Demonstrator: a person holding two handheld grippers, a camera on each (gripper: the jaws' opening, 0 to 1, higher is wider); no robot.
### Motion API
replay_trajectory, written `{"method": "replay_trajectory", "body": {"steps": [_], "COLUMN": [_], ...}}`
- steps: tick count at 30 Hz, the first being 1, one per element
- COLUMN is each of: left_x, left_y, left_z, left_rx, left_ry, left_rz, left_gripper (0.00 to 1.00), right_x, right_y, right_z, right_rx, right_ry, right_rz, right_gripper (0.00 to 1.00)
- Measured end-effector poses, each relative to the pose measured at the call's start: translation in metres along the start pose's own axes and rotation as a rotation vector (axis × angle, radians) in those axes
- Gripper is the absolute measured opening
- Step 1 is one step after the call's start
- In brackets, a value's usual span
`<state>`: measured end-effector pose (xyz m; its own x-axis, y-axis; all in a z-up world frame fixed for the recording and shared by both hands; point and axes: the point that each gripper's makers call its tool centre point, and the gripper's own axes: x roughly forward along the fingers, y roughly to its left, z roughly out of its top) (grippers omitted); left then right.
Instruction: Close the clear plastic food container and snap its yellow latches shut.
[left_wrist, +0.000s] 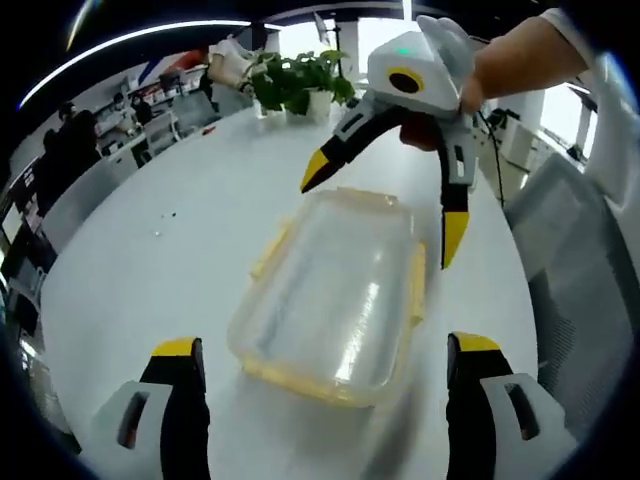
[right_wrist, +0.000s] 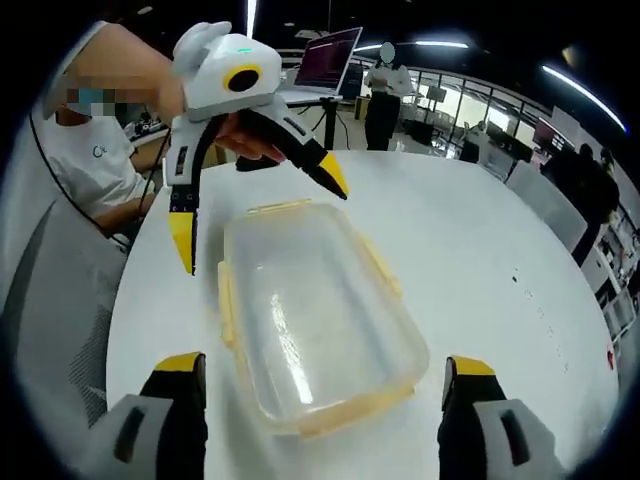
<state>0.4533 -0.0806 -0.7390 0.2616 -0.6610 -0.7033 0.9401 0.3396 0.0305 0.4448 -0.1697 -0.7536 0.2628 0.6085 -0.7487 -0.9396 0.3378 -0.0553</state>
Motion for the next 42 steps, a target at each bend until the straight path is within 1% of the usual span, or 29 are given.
{"method": "replay_trajectory", "body": {"steps": [1, 5, 6, 8, 10, 14, 16, 19, 21, 23, 32, 36, 42], "left_x": [-0.001, -0.004, -0.005, -0.008, -0.009, -0.014, -0.017, -0.020, -0.023, -0.026, -0.034, -0.037, -0.043], "left_y": [0.000, 0.001, -0.001, -0.004, -0.005, -0.007, -0.009, -0.013, -0.018, -0.021, -0.034, -0.039, -0.046], "left_z": [0.000, -0.001, 0.001, 0.001, 0.000, 0.003, 0.006, 0.007, 0.010, 0.012, 0.009, 0.008, 0.005], "left_rx": [0.009, -0.006, -0.012, 0.003, 0.005, -0.003, -0.010, -0.003, -0.014, -0.017, -0.019, -0.021, -0.016], "left_ry": [0.002, 0.002, -0.010, -0.008, -0.006, -0.020, -0.030, -0.030, -0.050, -0.054, -0.048, -0.049, -0.046], "left_rz": [0.006, 0.024, 0.022, 0.026, 0.028, 0.042, 0.046, 0.049, 0.046, 0.049, 0.062, 0.065, 0.075], "left_gripper": [0.99, 0.99, 0.99, 0.99, 0.99, 0.99, 0.99, 0.98, 0.97, 0.98, 0.99, 0.99, 0.99], "right_x": [-0.001, -0.005, -0.006, -0.008, -0.010, -0.016, -0.018, -0.023, -0.025, -0.027, -0.038, -0.043, -0.049], "right_y": [-0.001, -0.003, -0.003, -0.002, -0.002, 0.003, 0.005, 0.009, 0.011, 0.014, 0.026, 0.028, 0.034], "right_z": [0.001, 0.004, 0.004, 0.006, 0.006, 0.008, 0.008, 0.009, 0.009, 0.008, 0.010, 0.012, 0.011], "right_rx": [-0.001, 0.006, 0.010, 0.023, 0.021, 0.031, 0.035, 0.036, 0.037, 0.033, 0.035, 0.041, 0.049], "right_ry": [-0.002, -0.015, -0.017, -0.033, -0.034, -0.043, -0.048, -0.054, -0.055, -0.054, -0.067, -0.079, -0.087], "right_rz": [-0.004, -0.021, -0.026, -0.029, -0.035, -0.038, -0.040, -0.049, -0.050, -0.053, -0.062, -0.072, -0.079], "right_gripper": [0.99, 0.99, 0.99, 0.99, 0.99, 0.99, 0.99, 0.99, 0.99, 0.99, 0.99, 0.99, 0.99]}}
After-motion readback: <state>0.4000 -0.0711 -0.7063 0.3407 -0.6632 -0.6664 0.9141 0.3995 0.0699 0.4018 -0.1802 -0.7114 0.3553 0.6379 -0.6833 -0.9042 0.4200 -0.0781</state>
